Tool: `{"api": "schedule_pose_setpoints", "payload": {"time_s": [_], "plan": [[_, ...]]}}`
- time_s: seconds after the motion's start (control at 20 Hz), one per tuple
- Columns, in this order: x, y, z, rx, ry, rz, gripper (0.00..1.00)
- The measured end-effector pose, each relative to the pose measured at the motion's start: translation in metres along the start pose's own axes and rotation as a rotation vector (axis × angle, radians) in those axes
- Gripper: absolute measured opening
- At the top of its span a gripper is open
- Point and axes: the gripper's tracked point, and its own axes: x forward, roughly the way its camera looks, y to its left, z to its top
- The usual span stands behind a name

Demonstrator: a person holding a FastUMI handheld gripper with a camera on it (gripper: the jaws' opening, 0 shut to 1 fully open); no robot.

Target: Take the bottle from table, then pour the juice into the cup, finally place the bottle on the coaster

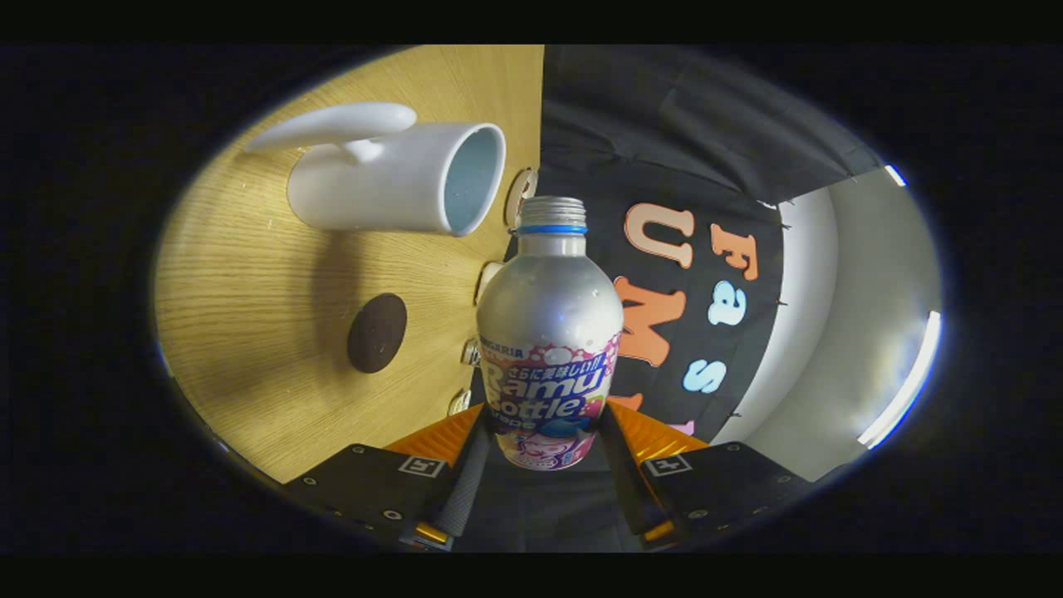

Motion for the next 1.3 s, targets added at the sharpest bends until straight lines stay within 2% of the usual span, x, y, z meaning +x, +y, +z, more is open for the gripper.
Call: {"api": "schedule_pose_setpoints", "payload": {"time_s": [0.6,1.3], "plan": [[0.0063,-0.0066,-0.0002,-0.095,-0.018,0.017,0.71],[0.0034,-0.0066,0.0073,-0.136,-0.043,0.033,0.71]]}}
